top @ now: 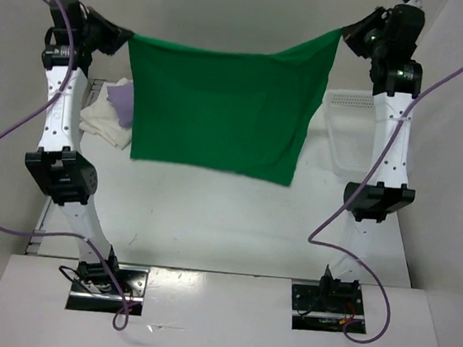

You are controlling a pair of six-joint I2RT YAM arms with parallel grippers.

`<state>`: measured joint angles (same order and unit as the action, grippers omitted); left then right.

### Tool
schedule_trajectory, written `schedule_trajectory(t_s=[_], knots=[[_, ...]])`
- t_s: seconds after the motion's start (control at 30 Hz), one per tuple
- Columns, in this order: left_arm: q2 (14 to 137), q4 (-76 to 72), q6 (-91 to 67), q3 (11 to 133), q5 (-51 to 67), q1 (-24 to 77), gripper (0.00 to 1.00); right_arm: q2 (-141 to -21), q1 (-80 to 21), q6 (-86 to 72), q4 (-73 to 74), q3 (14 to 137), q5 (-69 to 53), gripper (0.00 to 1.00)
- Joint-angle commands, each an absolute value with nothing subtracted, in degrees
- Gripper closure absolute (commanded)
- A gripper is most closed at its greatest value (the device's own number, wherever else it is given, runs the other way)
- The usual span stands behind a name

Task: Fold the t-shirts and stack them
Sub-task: Flatten out the tshirt

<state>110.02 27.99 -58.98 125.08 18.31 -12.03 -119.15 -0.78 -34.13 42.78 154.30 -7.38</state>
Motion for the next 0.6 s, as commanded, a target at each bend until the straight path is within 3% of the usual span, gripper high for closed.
schedule_trajectory(t_s=[0.0,0.1,0.2,0.3,0.4,0.47,0.53,0.57], knots=[[112.4,28.2,-60.1,143.2,17.8,-12.5,1.0,-110.8,2.8,-39.0,31.3,158.9,-11.5,1.0],[114.4,27.0,-61.8,150.3,17.8,-13.9,1.0,-107.9,3.5,-39.0,31.3,159.0,-11.5,1.0],[119.3,31.9,-61.7,161.3,18.3,-14.5,1.0,-104.8,4.8,-38.5,31.3,151.0,-12.5,1.0],[121.2,36.5,-58.8,164.0,17.8,-14.5,1.0,-99.8,4.8,-35.8,32.1,136.8,-13.2,1.0],[117.9,38.3,-54.6,155.5,17.2,-13.6,1.0,-89.1,4.8,-33.9,26.6,107.7,-12.6,1.0],[114.8,36.6,-52.0,143.4,15.2,-11.5,1.0,-81.9,4.8,-32.9,26.0,97.8,-11.4,1.0],[104.5,27.3,-51.0,125.9,14.4,-11.0,1.0,-76.0,4.8,-32.3,25.5,85.2,-11.4,1.0],[100.3,15.4,-52.7,105.2,15.2,-11.0,1.0,-74.1,4.8,-32.3,25.5,81.5,-11.4,1.0]])
